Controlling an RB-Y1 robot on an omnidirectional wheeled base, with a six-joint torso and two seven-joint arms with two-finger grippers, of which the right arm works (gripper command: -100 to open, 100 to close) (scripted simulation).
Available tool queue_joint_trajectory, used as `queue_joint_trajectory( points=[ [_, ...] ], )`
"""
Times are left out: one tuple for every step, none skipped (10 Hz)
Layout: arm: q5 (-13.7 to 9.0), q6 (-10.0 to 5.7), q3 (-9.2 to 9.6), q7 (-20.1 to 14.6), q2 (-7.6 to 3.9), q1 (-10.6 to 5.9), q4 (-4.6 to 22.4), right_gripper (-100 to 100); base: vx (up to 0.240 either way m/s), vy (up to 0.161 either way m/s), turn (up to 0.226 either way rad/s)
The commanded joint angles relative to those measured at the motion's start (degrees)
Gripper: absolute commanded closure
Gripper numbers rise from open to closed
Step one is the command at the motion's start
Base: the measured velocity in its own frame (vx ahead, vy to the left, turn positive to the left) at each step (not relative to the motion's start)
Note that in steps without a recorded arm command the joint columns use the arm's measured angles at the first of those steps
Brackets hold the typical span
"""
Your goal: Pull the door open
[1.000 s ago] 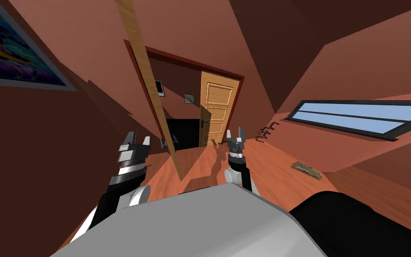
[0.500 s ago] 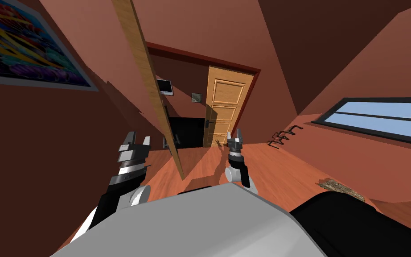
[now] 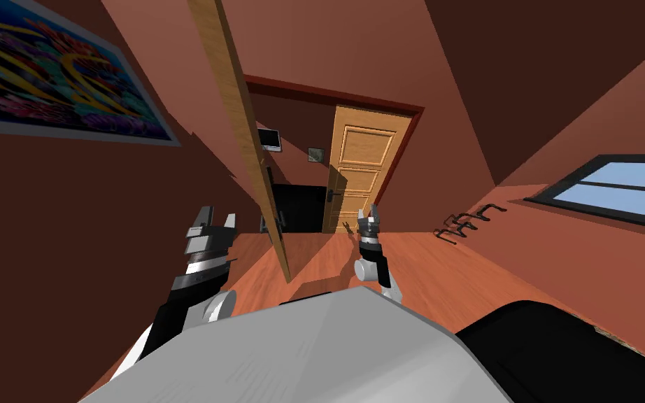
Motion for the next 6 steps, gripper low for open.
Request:
queue_joint_trajectory(
  points=[
    [-1.41,0.12,-1.01,1.31,-0.43,-0.63,1.71,-100,0.064,-0.068,0.198],
    [-2.26,0.15,-1.64,2.11,-0.68,-1.23,3.0,-100,0.054,-0.079,0.192],
    [-3.11,0.18,-2.27,2.9,-0.93,-1.83,4.29,-100,0.044,-0.075,0.176],
    [-4.01,0.21,-2.94,3.75,-1.19,-2.46,5.65,-100,0.053,-0.075,0.194],
    [-4.95,0.24,-3.64,4.63,-1.45,-3.12,7.08,-100,0.05,-0.081,0.244],
    [-5.89,0.28,-4.33,5.51,-1.72,-3.78,8.5,-100,0.036,-0.081,0.199]
  ],
)
